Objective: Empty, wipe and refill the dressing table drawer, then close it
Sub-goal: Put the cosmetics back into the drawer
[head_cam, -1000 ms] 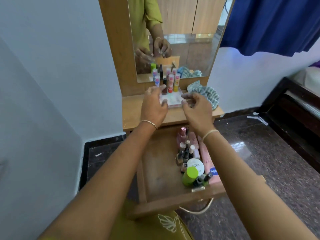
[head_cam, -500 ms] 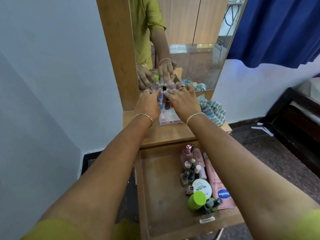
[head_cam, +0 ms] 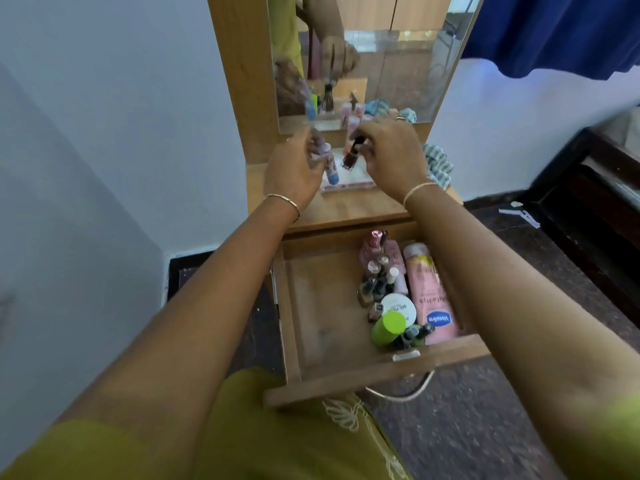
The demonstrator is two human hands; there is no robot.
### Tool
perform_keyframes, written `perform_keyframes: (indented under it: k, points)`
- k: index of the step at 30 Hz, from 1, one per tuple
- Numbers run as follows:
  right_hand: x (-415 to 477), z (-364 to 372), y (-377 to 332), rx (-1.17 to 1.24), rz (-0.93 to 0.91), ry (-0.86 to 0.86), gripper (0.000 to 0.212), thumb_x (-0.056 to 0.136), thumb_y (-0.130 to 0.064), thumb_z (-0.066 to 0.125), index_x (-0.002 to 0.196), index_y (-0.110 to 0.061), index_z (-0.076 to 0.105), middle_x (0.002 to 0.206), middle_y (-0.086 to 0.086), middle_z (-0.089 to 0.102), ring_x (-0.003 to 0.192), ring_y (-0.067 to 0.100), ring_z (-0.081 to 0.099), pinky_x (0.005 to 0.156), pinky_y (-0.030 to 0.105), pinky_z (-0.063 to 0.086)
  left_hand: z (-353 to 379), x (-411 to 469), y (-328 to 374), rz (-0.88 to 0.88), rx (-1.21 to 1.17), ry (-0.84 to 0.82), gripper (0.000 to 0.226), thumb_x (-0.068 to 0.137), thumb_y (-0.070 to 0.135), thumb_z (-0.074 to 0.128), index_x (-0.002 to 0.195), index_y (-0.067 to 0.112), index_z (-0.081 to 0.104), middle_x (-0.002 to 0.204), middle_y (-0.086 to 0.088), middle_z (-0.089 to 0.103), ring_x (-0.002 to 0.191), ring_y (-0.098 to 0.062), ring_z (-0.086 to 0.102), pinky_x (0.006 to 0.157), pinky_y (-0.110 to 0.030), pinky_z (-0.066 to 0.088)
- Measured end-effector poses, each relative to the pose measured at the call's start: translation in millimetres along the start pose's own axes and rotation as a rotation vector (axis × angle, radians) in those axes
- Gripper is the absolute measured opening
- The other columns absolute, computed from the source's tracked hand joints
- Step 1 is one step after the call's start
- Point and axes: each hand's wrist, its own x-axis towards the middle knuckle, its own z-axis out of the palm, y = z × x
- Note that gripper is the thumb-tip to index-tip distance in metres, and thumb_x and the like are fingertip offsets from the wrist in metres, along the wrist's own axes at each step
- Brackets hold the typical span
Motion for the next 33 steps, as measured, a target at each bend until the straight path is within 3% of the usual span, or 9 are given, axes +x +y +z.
perform_keyframes:
  k: [4, 13, 18, 24, 29, 33]
  points:
    - [-52.3, -17.5, 0.4, 0.168, 0.04, 0.095, 0.018, 0.085, -0.009, 0.061, 0.1, -0.012, 0.069, 0.095, 0.005, 0.069, 0.091, 0.025, 0.06, 0.081, 0.034, 0.04, -5.7, -38.2, -8.5, -0.083, -0.145, 0.02, 0.023, 0.08, 0.013, 0.07, 0.102, 0.015, 0.065, 0.094, 0.001, 0.069, 0.082, -0.016, 0.067, 0.076, -0.038, 0.057]
    - [-121.4, -9.9, -8.0, 0.261, 0.174, -0.026, 0.015, 0.082, -0.014, 0.068, 0.097, -0.016, 0.069, 0.092, -0.002, 0.072, 0.09, 0.024, 0.064, 0.083, 0.043, 0.046, 23.9, -106.5, -18.6, -0.175, -0.163, -0.151, 0.023, 0.077, 0.016, 0.074, 0.099, 0.02, 0.066, 0.088, 0.005, 0.07, 0.079, -0.012, 0.067, 0.076, -0.038, 0.057]
    - [-122.7, 11.1, -11.5, 0.101, 0.164, -0.142, 0.016, 0.085, -0.021, 0.066, 0.101, -0.024, 0.069, 0.09, -0.004, 0.071, 0.093, 0.024, 0.059, 0.08, 0.037, 0.039, 40.3, -110.3, -26.1, -0.186, 0.062, -0.23, 0.02, 0.08, 0.026, 0.072, 0.096, 0.032, 0.062, 0.091, 0.017, 0.07, 0.08, -0.005, 0.065, 0.073, -0.03, 0.056]
    - [-117.8, 33.4, -9.2, -0.029, 0.086, -0.266, 0.017, 0.09, -0.021, 0.058, 0.103, -0.022, 0.069, 0.087, 0.01, 0.065, 0.09, 0.03, 0.058, 0.074, 0.04, 0.045, 56.1, -101.9, -33.9, -0.171, 0.236, -0.26, 0.022, 0.084, 0.022, 0.065, 0.104, 0.029, 0.061, 0.102, 0.009, 0.071, 0.098, -0.016, 0.065, 0.077, -0.037, 0.055]
    - [-117.2, 45.1, -7.6, -0.129, 0.032, -0.302, 0.018, 0.088, -0.017, 0.058, 0.104, -0.022, 0.066, 0.086, 0.004, 0.067, 0.091, 0.026, 0.059, 0.06, 0.033, 0.04, 63.8, -99.7, -37.8, -0.122, 0.339, -0.23, 0.02, 0.085, 0.026, 0.063, 0.104, 0.031, 0.063, 0.101, 0.005, 0.07, 0.096, -0.021, 0.064, 0.07, -0.033, 0.053]
    - [-112.9, 50.0, -5.6, -0.181, 0.005, -0.365, 0.02, 0.086, -0.018, 0.06, 0.105, -0.024, 0.061, 0.091, 0.0, 0.068, 0.091, 0.024, 0.062, 0.06, 0.03, 0.038, 69.6, -103.1, -40.5, -0.138, 0.374, -0.214, 0.02, 0.086, 0.031, 0.063, 0.106, 0.032, 0.063, 0.101, 0.005, 0.07, 0.094, -0.02, 0.064, 0.071, -0.033, 0.053]
